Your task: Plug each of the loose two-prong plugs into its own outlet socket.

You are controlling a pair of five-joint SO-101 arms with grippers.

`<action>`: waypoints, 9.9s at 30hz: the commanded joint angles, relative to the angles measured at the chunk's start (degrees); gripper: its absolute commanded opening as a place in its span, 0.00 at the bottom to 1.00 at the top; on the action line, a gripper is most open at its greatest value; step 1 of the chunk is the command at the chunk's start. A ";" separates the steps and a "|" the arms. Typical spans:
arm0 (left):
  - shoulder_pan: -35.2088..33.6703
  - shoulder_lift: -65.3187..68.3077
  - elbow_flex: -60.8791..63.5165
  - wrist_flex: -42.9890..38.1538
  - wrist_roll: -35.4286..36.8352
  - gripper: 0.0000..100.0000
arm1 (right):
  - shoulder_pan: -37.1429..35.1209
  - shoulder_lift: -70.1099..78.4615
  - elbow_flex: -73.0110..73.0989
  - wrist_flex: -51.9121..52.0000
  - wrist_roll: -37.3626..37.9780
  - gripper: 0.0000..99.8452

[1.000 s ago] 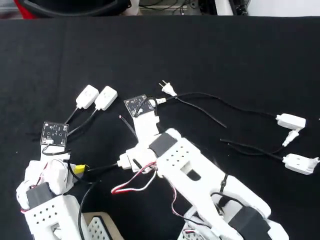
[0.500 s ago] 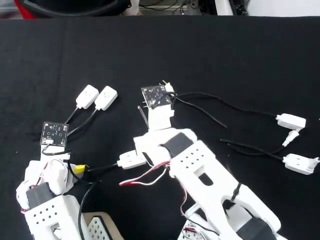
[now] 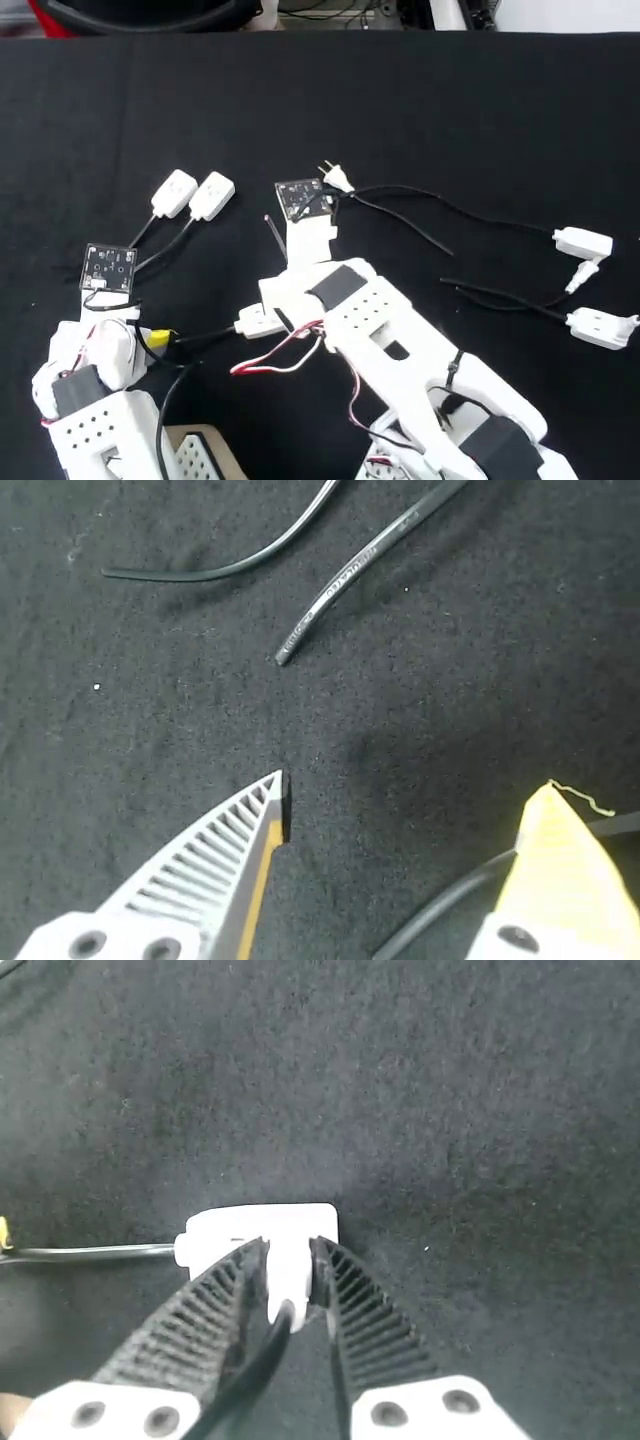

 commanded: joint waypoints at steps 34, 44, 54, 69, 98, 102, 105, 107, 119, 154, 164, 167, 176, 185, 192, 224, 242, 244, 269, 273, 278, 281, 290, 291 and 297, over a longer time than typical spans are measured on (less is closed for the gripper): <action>-0.48 -0.35 0.40 -0.88 -0.35 0.36 | -0.97 1.10 0.04 6.07 2.90 0.01; -0.48 -0.35 0.40 -0.88 -0.35 0.36 | -7.82 1.10 2.95 3.52 4.66 0.01; -0.48 -0.35 0.66 -1.85 -0.35 0.36 | 2.81 0.57 0.04 11.43 10.20 0.01; 0.04 -0.35 0.66 -1.85 -0.44 0.36 | 56.44 0.57 0.66 11.60 44.92 0.01; 0.04 -0.35 0.66 -1.58 -0.44 0.36 | 106.02 1.10 7.52 -32.53 77.36 0.02; 0.04 -0.35 0.66 -1.58 -0.44 0.36 | 106.46 1.01 8.92 -32.53 77.36 0.17; 0.04 -0.35 0.66 -1.58 -0.44 0.36 | 106.55 0.92 9.36 -32.53 77.36 0.31; 0.04 -0.35 0.66 -1.58 -0.44 0.36 | 106.46 0.57 9.10 -32.53 77.10 0.37; 0.13 -0.35 0.66 -1.58 -0.44 0.36 | 104.26 -19.65 -18.59 23.21 71.47 0.43; 0.04 -0.35 1.27 -1.49 -0.44 0.36 | 19.87 36.79 -37.67 -5.80 -25.58 0.11; 0.04 -0.35 1.27 -1.49 -0.44 0.36 | 18.64 41.36 -37.67 -9.58 -31.30 0.11; 0.04 -0.35 1.27 -1.49 -0.44 0.36 | 18.64 42.51 -37.67 -9.58 -31.30 0.11; -0.13 -0.35 1.27 -1.49 -0.44 0.36 | 18.64 47.52 -41.45 -9.49 -31.30 0.11; -0.13 -0.35 1.27 -1.49 -0.44 0.36 | 16.53 52.44 -47.96 -5.10 -31.30 0.11; -0.13 -0.35 1.27 -1.49 -0.44 0.36 | 16.18 53.93 -49.71 -5.10 -30.77 0.11; 2.68 -0.35 0.75 -0.70 -0.44 0.36 | 4.75 20.26 -36.09 13.45 3.52 0.01; 38.99 -15.56 -6.02 -1.14 21.98 0.36 | 3.96 -61.32 32.84 -38.77 0.00 0.01; 42.68 -13.98 -6.64 -5.80 25.76 0.36 | 2.02 -65.89 35.30 -38.24 -0.70 0.01; 34.51 -13.98 -4.97 -15.91 23.12 0.36 | -10.37 -67.82 24.13 -9.49 0.35 0.01; 34.51 -13.98 -4.70 -15.12 21.98 0.36 | -9.93 -67.82 24.13 -9.67 0.44 0.01; 32.84 -13.98 -5.41 -8.53 11.78 0.36 | 1.23 -67.65 21.23 -9.49 3.25 0.01; 25.71 -13.98 -7.16 -7.47 9.76 0.36 | 8.97 -63.08 18.42 -9.41 5.19 0.01; 9.10 -5.10 -17.63 -11.78 17.23 0.35 | 18.20 -17.01 -0.92 -8.09 6.51 0.01; 9.10 -0.97 -19.12 -12.04 16.97 0.34 | 19.08 -12.79 -3.47 -7.38 6.77 0.01; 11.38 30.77 -33.54 -15.03 4.66 0.26 | 22.86 -4.35 -10.33 -4.22 6.95 0.01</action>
